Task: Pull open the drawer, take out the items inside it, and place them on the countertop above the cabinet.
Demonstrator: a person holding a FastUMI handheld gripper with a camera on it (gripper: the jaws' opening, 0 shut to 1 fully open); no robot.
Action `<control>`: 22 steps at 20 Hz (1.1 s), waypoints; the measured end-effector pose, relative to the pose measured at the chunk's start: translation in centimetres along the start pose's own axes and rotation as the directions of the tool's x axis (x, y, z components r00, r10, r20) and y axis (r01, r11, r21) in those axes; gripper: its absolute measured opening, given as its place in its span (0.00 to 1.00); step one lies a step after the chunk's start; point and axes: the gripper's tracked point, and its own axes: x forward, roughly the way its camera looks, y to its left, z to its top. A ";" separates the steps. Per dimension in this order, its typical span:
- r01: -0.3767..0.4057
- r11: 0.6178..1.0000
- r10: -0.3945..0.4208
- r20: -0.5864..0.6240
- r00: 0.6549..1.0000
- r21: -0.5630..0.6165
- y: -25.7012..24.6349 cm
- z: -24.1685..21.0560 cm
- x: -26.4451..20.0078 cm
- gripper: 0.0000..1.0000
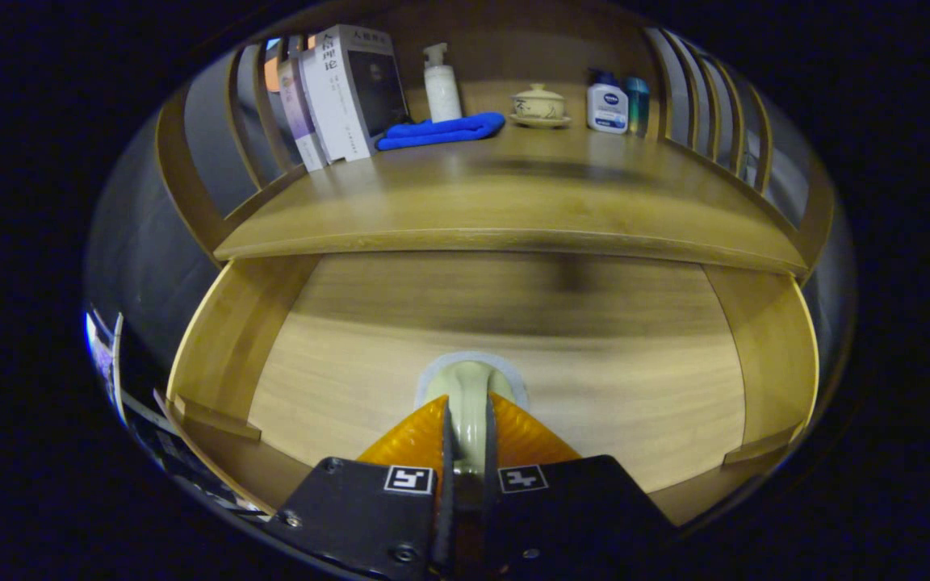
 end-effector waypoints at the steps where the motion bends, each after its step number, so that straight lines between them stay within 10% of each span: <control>1: -0.002 1.000 0.002 0.004 1.000 0.002 0.0 0.1 0.0 0.16; 22: -0.001 1.000 0.006 0.166 0.986 -0.030 -0.7 6.0 -8.3 0.13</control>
